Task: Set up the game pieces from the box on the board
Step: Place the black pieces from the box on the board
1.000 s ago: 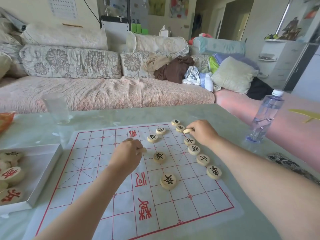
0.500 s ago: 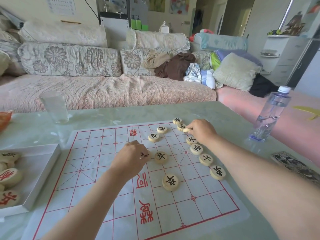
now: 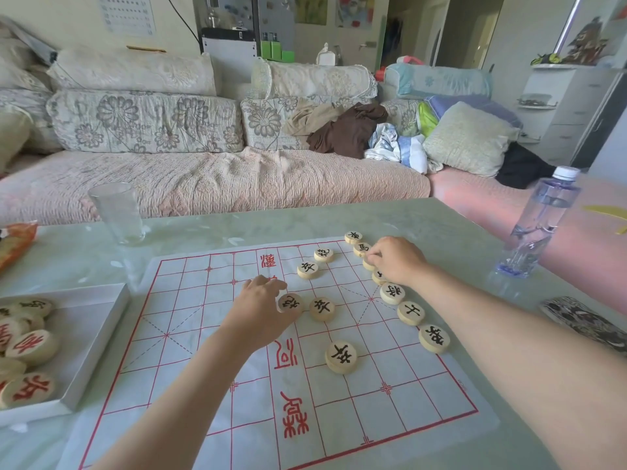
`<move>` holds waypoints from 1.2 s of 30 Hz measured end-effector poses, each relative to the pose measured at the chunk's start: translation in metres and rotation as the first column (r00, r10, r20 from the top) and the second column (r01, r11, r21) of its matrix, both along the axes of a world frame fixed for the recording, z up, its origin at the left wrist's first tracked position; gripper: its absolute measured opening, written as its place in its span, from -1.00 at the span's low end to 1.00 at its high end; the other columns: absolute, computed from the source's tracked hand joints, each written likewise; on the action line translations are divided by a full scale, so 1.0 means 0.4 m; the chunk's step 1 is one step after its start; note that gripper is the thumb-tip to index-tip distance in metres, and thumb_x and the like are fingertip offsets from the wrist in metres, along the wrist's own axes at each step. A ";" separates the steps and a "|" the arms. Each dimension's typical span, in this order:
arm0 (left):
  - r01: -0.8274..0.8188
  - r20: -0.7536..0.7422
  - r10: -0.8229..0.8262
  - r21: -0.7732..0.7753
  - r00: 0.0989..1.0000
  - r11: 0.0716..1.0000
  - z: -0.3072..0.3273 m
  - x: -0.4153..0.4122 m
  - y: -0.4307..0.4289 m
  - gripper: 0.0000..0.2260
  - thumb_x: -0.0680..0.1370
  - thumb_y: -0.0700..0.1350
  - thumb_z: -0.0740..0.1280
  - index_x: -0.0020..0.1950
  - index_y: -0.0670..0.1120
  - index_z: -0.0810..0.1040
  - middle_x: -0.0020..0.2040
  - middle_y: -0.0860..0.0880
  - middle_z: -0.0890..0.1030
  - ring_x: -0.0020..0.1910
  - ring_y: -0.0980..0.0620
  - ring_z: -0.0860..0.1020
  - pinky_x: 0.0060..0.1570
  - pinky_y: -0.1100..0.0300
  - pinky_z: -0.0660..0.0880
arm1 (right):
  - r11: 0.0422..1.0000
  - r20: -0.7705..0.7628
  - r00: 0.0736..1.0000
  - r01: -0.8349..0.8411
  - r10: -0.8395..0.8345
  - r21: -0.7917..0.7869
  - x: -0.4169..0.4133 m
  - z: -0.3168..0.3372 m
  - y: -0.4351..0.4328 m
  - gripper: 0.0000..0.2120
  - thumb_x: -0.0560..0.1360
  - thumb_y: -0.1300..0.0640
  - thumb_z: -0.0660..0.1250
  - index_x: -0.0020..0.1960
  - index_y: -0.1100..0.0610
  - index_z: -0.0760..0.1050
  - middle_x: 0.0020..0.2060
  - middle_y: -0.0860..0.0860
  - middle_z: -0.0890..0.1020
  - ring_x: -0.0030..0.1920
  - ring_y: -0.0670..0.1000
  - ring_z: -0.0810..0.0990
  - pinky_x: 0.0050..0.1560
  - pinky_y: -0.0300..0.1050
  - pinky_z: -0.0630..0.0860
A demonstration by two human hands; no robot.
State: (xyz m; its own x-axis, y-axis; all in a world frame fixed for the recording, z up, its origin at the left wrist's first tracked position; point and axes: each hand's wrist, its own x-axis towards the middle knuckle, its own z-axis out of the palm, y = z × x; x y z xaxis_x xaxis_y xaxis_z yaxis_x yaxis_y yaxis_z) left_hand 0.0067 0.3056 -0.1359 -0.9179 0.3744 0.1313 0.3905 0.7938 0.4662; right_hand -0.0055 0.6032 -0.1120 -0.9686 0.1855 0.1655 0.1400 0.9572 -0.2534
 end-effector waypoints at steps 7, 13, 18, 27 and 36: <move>-0.013 0.031 0.013 -0.015 0.999 1.000 0.002 0.005 -0.002 -0.57 0.48 0.18 0.37 0.29 0.05 0.48 0.20 0.02 0.46 0.23 0.02 0.33 0.11 0.16 0.39 | 0.958 -0.010 0.968 -0.251 0.252 -0.142 0.036 0.065 -0.203 -0.78 0.56 0.13 0.31 0.10 -0.07 0.68 0.05 -0.15 0.67 0.10 -0.06 0.59 0.16 -0.13 0.48; -0.005 0.189 -0.021 0.134 0.982 0.991 0.022 0.029 -0.014 -0.57 0.40 -0.08 0.51 0.18 0.03 0.40 0.08 0.02 0.53 -0.08 0.02 0.54 -0.32 0.27 0.42 | 0.920 0.094 0.923 -0.356 0.374 -0.167 0.090 0.049 -0.339 -0.74 0.57 0.06 0.33 0.24 -0.07 0.59 0.16 -0.14 0.64 0.21 -0.04 0.55 0.25 -0.04 0.47; -0.139 0.359 -0.046 0.473 0.932 0.870 0.042 0.058 -0.041 -0.65 0.40 -0.23 0.50 0.10 0.01 0.47 0.01 -0.05 0.59 -0.21 -0.01 0.54 -0.38 0.24 0.44 | 0.880 0.048 0.926 -0.338 0.374 -0.335 0.133 0.054 -0.386 -0.76 0.55 0.03 0.36 0.22 -0.06 0.54 0.00 -0.13 0.66 0.04 -0.06 0.60 0.13 -0.03 0.53; -0.334 0.587 -0.246 0.702 0.771 0.629 0.123 0.141 -0.088 -0.76 0.47 -0.19 0.47 0.12 -0.20 0.63 -0.08 -0.13 0.66 -0.21 0.04 0.58 -0.08 0.25 0.55 | 0.806 -0.161 0.900 -0.435 0.405 -0.402 0.277 0.093 -0.389 -0.71 0.44 0.25 0.45 0.06 -0.07 0.64 -0.06 -0.06 0.63 -0.21 -0.11 0.59 -0.15 -0.26 0.52; -0.253 0.607 -0.299 0.657 0.737 0.710 0.143 0.277 -0.002 -0.81 0.59 -0.06 0.32 0.07 -0.13 0.63 0.02 -0.12 0.68 -0.14 0.02 0.63 -0.08 0.19 0.55 | 0.853 -0.287 0.874 -0.462 0.392 -0.241 0.437 0.080 -0.295 -0.79 0.60 0.06 0.32 0.04 0.18 0.64 -0.19 0.05 0.63 -0.23 0.00 0.53 -0.14 0.02 0.49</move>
State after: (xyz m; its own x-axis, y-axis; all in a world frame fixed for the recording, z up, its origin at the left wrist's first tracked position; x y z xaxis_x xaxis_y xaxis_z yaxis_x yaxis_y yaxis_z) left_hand 0.1176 0.3047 -0.0786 -0.8533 0.4565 -0.2519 -0.2056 0.1494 0.9672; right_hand 0.1694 0.4853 -0.0802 -0.9071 -0.1648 0.3872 -0.3584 0.7849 -0.5055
